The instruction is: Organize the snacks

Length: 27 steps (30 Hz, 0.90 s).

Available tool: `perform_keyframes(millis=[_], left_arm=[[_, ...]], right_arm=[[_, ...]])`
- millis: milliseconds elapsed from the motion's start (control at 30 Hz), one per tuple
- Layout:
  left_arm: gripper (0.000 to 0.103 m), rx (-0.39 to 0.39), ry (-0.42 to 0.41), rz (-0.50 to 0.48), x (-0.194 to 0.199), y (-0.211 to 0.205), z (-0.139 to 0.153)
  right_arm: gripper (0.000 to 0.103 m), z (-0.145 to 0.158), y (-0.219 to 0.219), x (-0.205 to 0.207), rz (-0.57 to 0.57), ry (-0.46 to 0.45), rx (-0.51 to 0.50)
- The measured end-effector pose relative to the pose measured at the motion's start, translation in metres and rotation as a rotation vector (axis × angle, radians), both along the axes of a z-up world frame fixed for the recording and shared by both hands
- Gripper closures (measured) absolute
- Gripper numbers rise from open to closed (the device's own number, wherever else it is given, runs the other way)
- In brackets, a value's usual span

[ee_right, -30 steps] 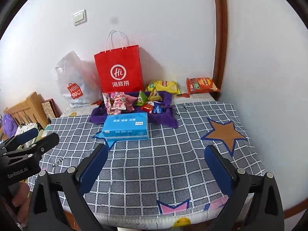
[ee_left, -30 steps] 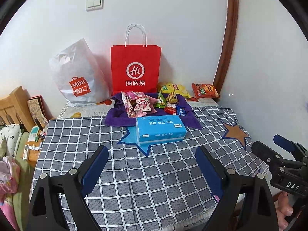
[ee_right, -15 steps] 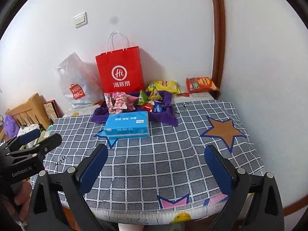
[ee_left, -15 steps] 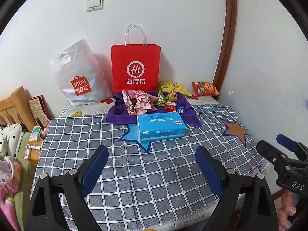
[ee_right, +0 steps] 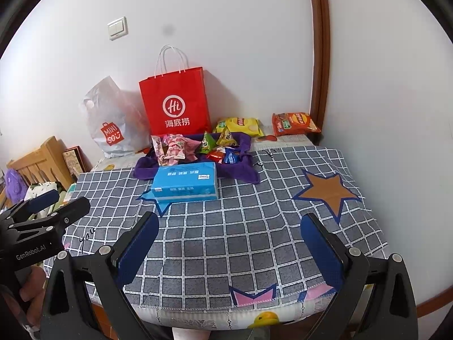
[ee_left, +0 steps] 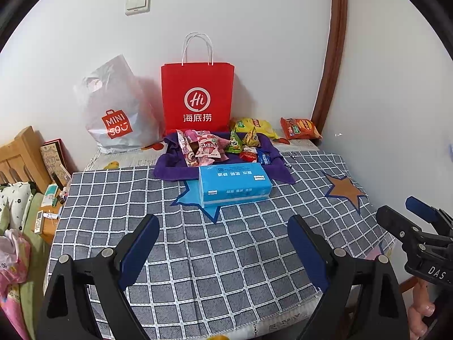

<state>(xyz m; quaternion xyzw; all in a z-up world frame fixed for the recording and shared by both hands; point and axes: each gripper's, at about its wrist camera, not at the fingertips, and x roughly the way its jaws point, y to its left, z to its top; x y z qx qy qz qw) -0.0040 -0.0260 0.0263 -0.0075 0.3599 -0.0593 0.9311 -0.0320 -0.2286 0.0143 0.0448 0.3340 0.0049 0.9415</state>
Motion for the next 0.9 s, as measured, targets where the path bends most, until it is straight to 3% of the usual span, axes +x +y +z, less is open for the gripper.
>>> perform_keyframes(millis=[900], left_arm=[[0.011, -0.004, 0.000, -0.004, 0.0005, 0.0016, 0.0003]], right_arm=[[0.004, 0.0018, -0.0024, -0.0030, -0.009, -0.007, 0.003]])
